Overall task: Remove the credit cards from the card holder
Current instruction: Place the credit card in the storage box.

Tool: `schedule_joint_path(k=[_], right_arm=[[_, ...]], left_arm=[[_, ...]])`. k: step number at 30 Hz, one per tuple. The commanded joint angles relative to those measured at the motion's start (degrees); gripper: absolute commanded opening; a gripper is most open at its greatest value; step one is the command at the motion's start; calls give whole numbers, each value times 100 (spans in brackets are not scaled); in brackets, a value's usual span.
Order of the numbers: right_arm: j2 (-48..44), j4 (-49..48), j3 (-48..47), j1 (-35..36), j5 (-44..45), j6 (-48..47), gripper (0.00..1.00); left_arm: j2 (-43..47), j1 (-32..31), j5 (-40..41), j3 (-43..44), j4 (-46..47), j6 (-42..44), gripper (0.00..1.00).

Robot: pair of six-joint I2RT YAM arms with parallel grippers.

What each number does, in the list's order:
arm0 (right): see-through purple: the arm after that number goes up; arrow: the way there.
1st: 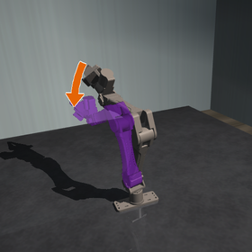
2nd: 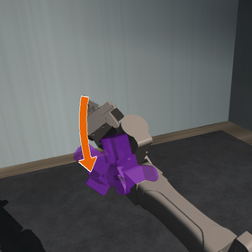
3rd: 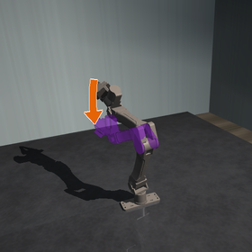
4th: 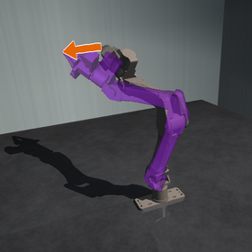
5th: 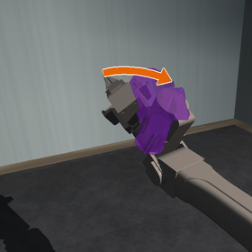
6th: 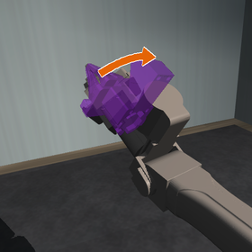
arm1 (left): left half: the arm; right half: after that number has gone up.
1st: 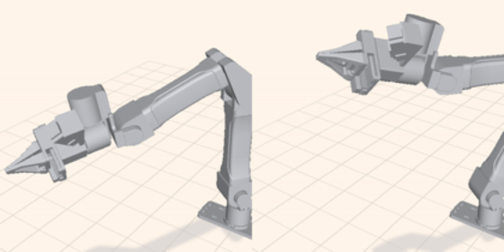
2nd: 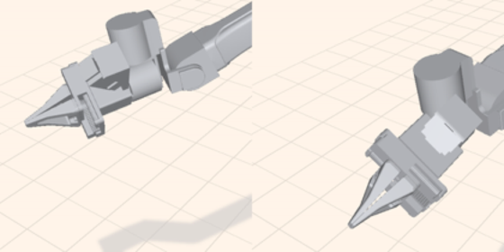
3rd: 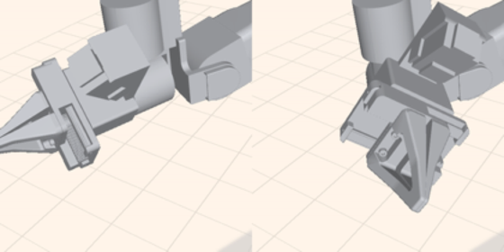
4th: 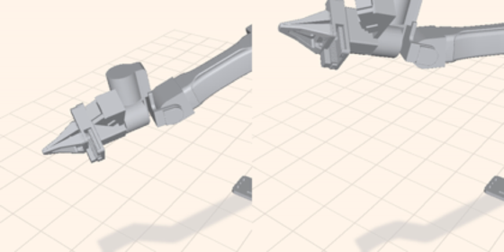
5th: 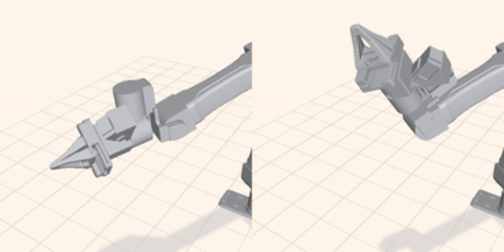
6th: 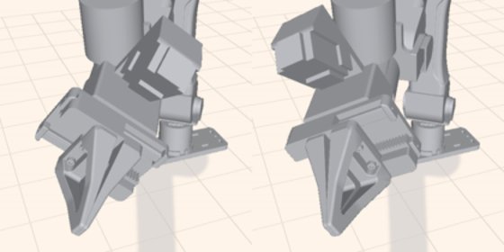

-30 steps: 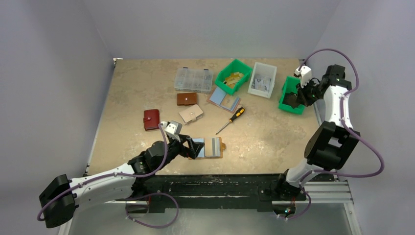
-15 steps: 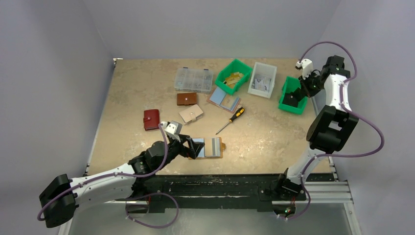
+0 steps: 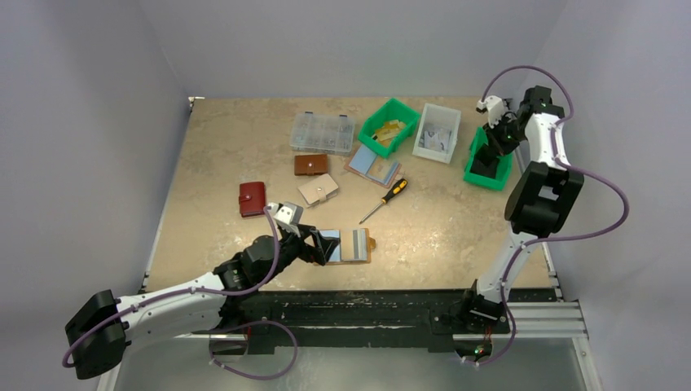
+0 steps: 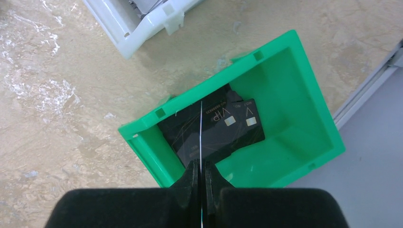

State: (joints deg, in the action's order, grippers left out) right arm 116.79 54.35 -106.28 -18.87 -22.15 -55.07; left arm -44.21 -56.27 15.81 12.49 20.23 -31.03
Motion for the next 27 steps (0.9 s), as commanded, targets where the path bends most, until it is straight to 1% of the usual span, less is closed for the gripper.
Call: schedule_joint_path(k=[1,6,9,12,14,16,17,19,24,27], right_arm=[[101,199,-335,45,158,61,4],[346,399,-596,50,172,75,4],[491,443,-749,51,225,152,7],[639,463,-963,50,348,265,13],[768,428,-1162,50,466,403,20],[875,366,-1325,51,591,634,25],[926,297,-1408,51,684,707,27],[965,-94,-1465,57,1109,1166,39],[660,-1429,-1117,59,1928,1759,44],[320,-1516,-881,74,1721,1772,47]], left_arm=[[113,20,6,-16,157,-87,92],[114,20,1,-11,164,-79,92],[114,20,1,-10,169,-87,91],[114,20,1,-10,179,-88,91],[110,20,-8,-10,183,-91,91],[114,19,-16,-10,173,-99,91],[114,20,-17,-10,174,-105,92],[127,20,-17,-10,174,-119,91],[145,20,-8,-1,149,-165,91],[111,20,7,8,167,-223,92]])
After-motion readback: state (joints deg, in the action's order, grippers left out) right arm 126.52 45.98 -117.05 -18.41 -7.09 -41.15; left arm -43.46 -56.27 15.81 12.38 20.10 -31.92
